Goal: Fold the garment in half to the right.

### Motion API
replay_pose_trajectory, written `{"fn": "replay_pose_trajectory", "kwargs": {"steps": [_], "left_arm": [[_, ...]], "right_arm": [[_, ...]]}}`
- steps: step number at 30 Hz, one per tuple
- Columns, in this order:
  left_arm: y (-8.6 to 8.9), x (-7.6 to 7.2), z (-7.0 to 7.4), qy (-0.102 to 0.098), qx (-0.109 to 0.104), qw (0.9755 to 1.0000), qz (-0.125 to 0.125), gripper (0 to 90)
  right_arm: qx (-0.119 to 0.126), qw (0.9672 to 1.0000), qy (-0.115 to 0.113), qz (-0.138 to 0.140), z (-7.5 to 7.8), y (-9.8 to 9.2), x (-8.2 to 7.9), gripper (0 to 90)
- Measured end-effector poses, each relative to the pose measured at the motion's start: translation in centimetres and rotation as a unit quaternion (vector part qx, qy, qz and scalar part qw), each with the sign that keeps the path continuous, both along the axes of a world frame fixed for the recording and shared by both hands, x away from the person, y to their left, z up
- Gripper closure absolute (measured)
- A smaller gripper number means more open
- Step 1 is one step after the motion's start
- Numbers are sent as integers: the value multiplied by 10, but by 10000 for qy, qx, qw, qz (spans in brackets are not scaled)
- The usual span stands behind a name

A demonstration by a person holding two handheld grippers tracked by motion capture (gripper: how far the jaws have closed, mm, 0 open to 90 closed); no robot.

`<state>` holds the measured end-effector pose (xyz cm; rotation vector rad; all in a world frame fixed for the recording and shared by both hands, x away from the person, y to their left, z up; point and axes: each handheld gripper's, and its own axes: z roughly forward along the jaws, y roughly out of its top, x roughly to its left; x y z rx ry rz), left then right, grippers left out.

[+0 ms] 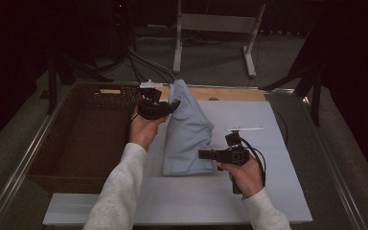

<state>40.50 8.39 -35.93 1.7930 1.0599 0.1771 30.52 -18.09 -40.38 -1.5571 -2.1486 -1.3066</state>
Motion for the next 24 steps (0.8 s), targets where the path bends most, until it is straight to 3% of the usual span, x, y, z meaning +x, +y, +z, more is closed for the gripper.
{"fn": "replay_pose_trajectory", "kwargs": {"steps": [11, 24], "left_arm": [[9, 1, 6, -53, -50, 10000, 55, 822], [19, 3, 13, -99, -98, 9998, 119, 822]], "right_arm": [[-75, 9999, -72, 106, 10, 8, 6, 790], [47, 9997, -95, 200, 18, 18, 11, 790]]}}
